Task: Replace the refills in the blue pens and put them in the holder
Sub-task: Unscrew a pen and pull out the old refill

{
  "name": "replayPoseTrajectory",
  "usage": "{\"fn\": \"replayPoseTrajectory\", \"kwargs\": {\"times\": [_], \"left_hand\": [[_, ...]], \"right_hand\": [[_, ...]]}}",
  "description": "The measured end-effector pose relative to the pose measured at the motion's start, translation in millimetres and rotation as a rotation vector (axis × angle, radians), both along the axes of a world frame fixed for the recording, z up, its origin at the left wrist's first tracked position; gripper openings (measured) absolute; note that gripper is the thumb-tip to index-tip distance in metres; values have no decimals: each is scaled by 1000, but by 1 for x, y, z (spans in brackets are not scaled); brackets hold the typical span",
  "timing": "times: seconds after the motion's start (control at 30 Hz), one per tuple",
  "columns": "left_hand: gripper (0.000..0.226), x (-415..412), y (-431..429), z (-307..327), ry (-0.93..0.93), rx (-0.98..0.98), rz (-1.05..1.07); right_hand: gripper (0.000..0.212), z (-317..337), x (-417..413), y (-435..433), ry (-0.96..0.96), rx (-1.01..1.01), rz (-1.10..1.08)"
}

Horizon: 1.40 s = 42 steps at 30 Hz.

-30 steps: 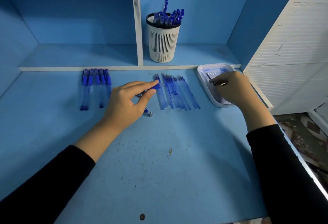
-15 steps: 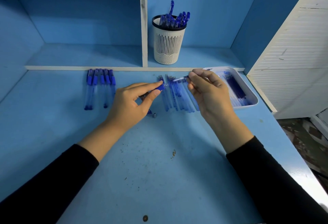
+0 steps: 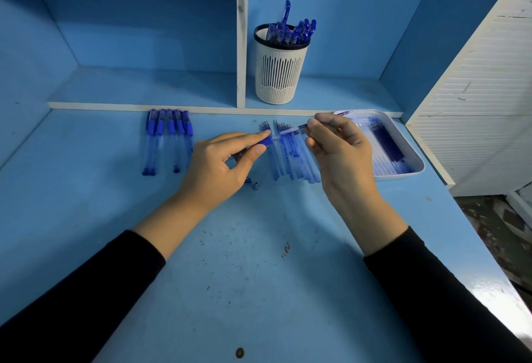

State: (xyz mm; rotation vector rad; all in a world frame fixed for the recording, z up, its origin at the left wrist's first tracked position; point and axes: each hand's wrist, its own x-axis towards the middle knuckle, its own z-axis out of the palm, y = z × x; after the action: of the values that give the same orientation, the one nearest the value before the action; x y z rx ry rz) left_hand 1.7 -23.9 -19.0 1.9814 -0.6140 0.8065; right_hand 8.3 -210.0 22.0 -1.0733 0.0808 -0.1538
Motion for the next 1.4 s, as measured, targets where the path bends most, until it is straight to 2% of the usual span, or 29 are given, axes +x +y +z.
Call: {"fn": "replayPoseTrajectory", "kwargs": {"times": [0.17,0.33,0.53,0.77,0.97,1.17,1.4], "left_hand": [[23,0,1,-1,4,8,-6],[22,1,3,-1,-17,0,17],[21,-1,3,1,-52,24,42],[23,-4,8,3,-52,50,36],[23,-7,10,5,-29,49,38],[22,-10,14,7,-15,37,57],[19,-17,18,10,24,41,50]], "right_hand": [[15,-4,0,-1,-21,-84,6],[11,0,-6,-1,-193,-270,-72],[17,-11,-20,16,-282,-557,79],[16,-11,-16,9,-383,-547,-128],[20,-9,-18,9,-390,-551,19],[8,-12,-15,6,-361,-563,-43],[15,-12,-22,14,-355,-634,148]]}}
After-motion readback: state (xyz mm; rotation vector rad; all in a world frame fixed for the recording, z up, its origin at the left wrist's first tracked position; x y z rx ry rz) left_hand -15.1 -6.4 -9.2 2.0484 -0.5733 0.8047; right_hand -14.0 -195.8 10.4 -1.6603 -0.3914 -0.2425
